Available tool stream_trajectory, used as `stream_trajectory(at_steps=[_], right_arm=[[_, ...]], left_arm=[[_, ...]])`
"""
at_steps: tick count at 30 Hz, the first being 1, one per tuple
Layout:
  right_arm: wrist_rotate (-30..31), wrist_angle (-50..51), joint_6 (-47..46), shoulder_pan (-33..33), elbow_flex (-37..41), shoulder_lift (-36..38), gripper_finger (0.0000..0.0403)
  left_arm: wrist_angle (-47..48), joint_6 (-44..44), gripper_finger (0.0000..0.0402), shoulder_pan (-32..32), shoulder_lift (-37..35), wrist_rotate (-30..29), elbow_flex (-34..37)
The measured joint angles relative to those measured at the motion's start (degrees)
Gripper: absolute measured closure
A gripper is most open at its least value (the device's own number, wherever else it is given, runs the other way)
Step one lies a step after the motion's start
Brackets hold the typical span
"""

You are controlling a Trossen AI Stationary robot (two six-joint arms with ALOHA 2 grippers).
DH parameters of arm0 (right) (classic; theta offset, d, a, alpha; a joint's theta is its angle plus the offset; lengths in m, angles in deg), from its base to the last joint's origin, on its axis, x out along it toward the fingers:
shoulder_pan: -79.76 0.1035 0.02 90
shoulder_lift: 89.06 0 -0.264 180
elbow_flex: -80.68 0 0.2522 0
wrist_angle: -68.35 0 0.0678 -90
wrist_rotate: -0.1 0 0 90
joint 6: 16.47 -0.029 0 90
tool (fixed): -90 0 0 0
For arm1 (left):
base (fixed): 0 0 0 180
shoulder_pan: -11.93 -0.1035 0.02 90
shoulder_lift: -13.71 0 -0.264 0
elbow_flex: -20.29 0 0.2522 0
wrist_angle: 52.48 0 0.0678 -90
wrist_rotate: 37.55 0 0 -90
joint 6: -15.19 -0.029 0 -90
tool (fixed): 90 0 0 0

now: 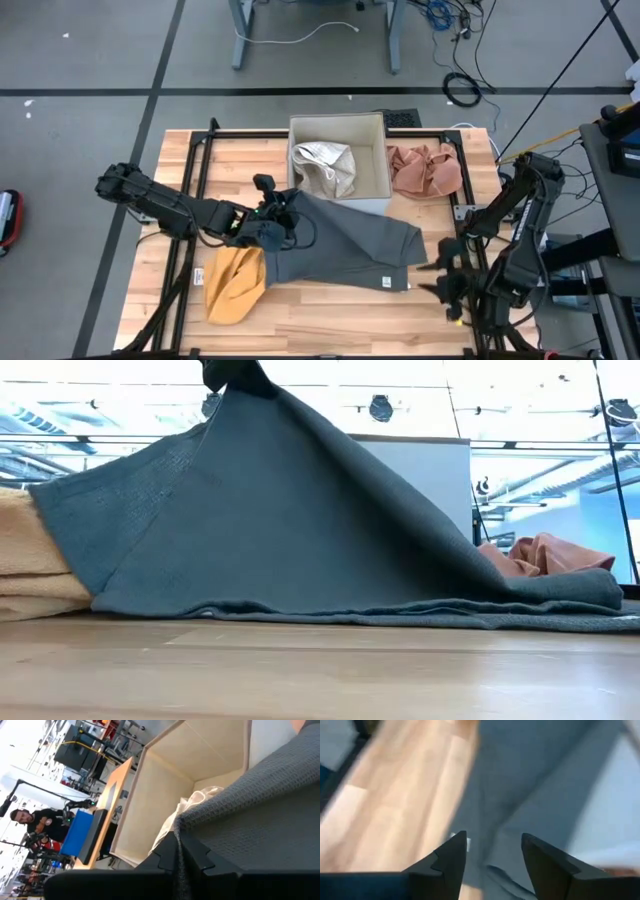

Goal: Fold towel
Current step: Fold the gray towel

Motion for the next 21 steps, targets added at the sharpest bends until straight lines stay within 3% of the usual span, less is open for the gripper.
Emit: stream_trajectory(at_steps=[6, 15, 21], right_arm=[[-4.1, -15.3, 3.3, -1.1, 8.6, 0.0, 0.0244], [-6.9, -42.2, 9.6, -2.7, 20.4, 0.0, 0.0263], [-7.5, -47.0, 9.1, -3.8, 24.4, 0.0, 0.0268]], left_arm=[[0.1, 0.0, 0.0319, 0.2, 0.0, -1.7, 0.0], [1.3, -0.5, 0.026, 0.2, 0.0, -12.1, 0.0], [1.2, -0.4, 0.0252, 0.2, 0.0, -15.6, 0.0]])
